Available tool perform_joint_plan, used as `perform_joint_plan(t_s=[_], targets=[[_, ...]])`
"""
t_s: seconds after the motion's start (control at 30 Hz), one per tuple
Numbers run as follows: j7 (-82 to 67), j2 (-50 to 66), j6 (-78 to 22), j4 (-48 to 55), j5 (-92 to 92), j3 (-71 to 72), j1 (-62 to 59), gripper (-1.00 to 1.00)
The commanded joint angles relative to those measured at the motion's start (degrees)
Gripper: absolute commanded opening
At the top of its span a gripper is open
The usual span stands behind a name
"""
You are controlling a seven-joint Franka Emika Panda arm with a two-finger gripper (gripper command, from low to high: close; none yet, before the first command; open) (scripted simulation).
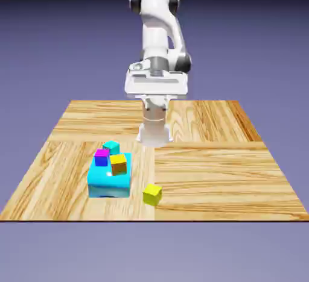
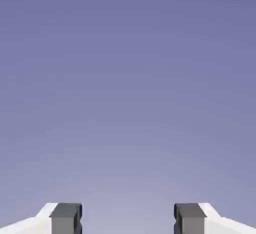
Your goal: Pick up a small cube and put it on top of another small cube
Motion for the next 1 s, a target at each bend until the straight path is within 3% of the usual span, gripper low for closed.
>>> perform_joint_plan(t_s=[0.0,0.73,0.93,0.97], targets=[[-1.57,2.08,-1.51,1.02,-0.86,-0.81,1.05,0.0],[-35.51,47.01,-34.12,23.03,-19.51,-18.24,23.85,0.0],[-34.66,56.55,-24.18,22.83,-19.92,-18.17,21.75,0.0],[-34.66,56.56,-24.18,22.83,-19.92,-18.17,21.75,-1.0]])
